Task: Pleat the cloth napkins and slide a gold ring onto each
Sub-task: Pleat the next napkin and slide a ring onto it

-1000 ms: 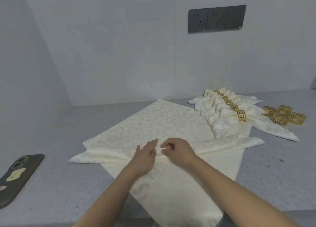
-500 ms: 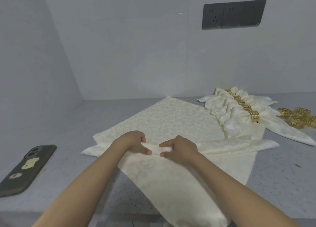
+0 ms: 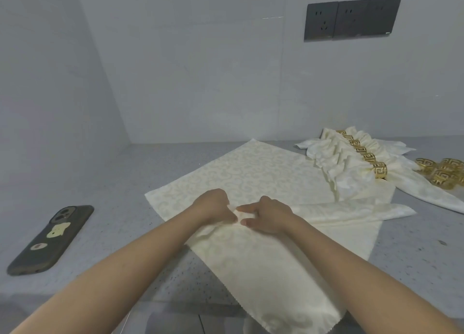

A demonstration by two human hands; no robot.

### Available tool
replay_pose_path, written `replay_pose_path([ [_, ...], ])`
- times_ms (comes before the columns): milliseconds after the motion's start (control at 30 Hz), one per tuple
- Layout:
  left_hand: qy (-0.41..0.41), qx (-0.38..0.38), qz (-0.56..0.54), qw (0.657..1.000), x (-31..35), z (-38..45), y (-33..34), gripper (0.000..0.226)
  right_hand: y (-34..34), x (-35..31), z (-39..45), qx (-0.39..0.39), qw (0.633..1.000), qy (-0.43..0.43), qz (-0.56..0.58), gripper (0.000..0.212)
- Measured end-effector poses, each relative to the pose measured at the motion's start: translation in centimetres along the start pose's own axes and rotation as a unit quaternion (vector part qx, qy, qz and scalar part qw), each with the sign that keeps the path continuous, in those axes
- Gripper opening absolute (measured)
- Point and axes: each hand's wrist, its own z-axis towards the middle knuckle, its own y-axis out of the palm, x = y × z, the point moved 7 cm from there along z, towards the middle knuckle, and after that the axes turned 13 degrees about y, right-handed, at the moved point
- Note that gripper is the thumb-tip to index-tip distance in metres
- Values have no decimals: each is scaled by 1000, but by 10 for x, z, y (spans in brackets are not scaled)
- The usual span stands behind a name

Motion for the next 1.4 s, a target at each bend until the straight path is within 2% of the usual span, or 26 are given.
replay_pose_path([
  [100,-40,-43,-95,994,1,-4,1,32,1,5,0,0,998,-25,52,40],
  [167,-55,-73,-173,981,4,-2,5,18,-4,13,-2,-3,986,-25,168,33],
  [233,-69,-95,-240,964,8,-3,10,14,-8,19,-9,-7,963,-28,266,19],
  [267,-58,-100,-235,965,8,-3,11,15,-9,21,-12,-5,959,-28,283,12],
  [300,-36,-99,-215,971,8,-1,12,17,-9,22,-16,-1,958,-26,286,16],
  [400,62,-71,-116,989,8,-2,10,26,-3,19,-22,11,969,-8,247,44],
  [567,160,10,-60,985,13,-11,11,38,3,17,-24,26,971,7,236,54],
  [633,190,58,-84,976,12,-16,11,34,5,15,-23,42,973,5,228,48],
  [733,197,113,-102,969,4,-22,18,24,8,10,-24,72,976,6,207,23],
  [833,209,156,-119,958,-2,-26,27,26,5,12,-26,48,976,14,211,21],
  [967,255,94,-75,959,4,-27,44,43,-13,15,-22,10,980,-4,200,18],
  [1100,288,58,-13,956,12,-28,51,48,-27,27,-15,13,981,-21,193,13],
  [1300,248,35,114,961,20,-22,60,48,-26,32,-19,57,978,-80,186,10],
  [1400,246,19,108,963,18,-20,62,48,-18,32,-23,91,978,-114,148,9],
])
